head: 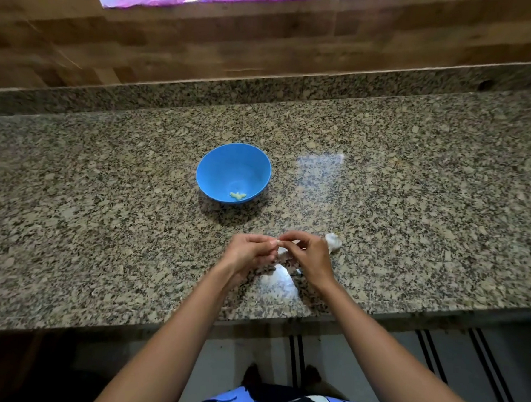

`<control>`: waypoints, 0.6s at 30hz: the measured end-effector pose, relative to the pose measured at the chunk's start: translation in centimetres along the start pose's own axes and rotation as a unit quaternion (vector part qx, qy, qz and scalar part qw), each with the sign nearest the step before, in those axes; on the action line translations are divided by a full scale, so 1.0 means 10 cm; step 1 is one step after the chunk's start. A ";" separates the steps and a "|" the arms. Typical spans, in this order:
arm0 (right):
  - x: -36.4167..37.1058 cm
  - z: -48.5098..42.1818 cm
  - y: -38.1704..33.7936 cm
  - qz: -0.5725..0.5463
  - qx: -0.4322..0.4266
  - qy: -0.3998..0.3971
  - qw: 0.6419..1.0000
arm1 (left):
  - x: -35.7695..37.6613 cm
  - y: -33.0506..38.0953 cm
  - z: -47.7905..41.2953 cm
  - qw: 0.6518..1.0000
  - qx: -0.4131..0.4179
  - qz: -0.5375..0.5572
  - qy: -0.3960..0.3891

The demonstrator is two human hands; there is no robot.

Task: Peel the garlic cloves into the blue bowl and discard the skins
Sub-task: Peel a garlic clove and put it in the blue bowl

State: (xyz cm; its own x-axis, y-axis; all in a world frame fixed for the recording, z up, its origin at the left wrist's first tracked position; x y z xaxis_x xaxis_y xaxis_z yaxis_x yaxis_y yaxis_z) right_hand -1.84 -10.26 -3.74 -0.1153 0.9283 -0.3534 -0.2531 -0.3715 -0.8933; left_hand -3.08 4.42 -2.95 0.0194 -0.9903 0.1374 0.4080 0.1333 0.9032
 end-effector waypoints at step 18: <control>0.06 -0.01 0.02 -0.203 0.128 -0.170 0.956 | -0.09 0.10 -0.11 0.891 0.263 -0.365 -0.066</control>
State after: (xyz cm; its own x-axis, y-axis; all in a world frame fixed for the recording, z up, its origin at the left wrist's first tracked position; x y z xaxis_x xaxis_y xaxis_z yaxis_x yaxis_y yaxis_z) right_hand -1.81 -9.75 -4.15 -0.2517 0.9550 0.1571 -0.5645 -0.0130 -0.8254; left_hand -1.70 5.41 -2.64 -0.1968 -0.8119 -0.5496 -0.2171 -0.5106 0.8320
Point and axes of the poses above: each hand's wrist, its own z-axis away from the middle knuckle, its own x-axis out of the palm, y = z × x, the point moved 4 cm from there along -z, towards the middle knuckle, and after that the axes turned 14 degrees about x, right-handed, at the moved point
